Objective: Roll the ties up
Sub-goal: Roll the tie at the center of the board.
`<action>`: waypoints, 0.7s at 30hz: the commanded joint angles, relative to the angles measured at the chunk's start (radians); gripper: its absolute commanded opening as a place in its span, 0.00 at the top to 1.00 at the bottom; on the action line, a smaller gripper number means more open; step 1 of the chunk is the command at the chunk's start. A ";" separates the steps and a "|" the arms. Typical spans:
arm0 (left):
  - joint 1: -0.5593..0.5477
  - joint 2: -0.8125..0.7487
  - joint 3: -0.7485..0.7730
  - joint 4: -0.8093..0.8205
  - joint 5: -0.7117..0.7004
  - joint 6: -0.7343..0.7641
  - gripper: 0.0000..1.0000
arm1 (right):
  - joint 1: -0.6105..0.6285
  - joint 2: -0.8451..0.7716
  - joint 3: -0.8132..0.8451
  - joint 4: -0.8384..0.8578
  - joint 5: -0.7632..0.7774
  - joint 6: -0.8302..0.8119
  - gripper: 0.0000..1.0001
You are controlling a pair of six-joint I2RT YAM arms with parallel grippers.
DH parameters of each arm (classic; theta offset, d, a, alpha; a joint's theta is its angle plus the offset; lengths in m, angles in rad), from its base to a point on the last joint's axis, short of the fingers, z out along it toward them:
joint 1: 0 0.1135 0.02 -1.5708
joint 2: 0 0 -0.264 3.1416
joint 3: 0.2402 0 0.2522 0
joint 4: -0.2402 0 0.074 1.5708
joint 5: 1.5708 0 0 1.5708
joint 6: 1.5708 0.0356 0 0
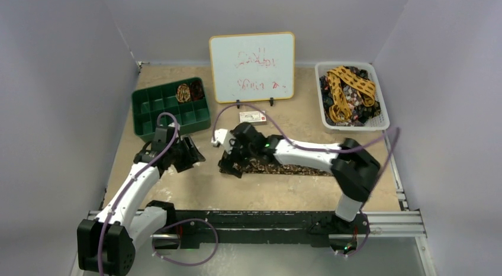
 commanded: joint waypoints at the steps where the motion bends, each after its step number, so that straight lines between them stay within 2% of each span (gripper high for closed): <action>1: 0.008 -0.002 -0.014 0.066 0.045 -0.008 0.47 | -0.050 -0.269 -0.144 0.146 0.144 0.295 0.01; 3: 0.008 0.001 -0.025 0.098 0.070 -0.003 0.47 | -0.079 -0.347 -0.222 0.197 0.222 0.523 0.01; 5: 0.008 0.009 -0.036 0.133 0.106 0.002 0.47 | -0.145 -0.361 -0.232 0.103 0.214 0.777 0.01; 6: 0.008 0.017 -0.042 0.155 0.122 0.003 0.47 | -0.188 -0.350 -0.232 0.029 0.152 0.887 0.01; 8: 0.008 0.028 -0.053 0.187 0.151 0.006 0.47 | -0.232 -0.313 -0.260 0.012 -0.007 1.018 0.01; 11: 0.008 0.042 -0.064 0.221 0.189 0.008 0.47 | -0.225 -0.333 -0.351 0.221 -0.039 1.139 0.01; 13: 0.008 0.050 -0.066 0.233 0.202 0.008 0.47 | -0.223 -0.350 -0.403 0.301 -0.027 1.189 0.01; 20: 0.008 0.051 -0.072 0.245 0.216 0.010 0.47 | -0.188 -0.289 -0.375 0.303 -0.013 1.209 0.02; 21: 0.008 0.049 -0.074 0.248 0.217 0.009 0.47 | -0.180 -0.275 -0.372 0.311 -0.009 1.221 0.06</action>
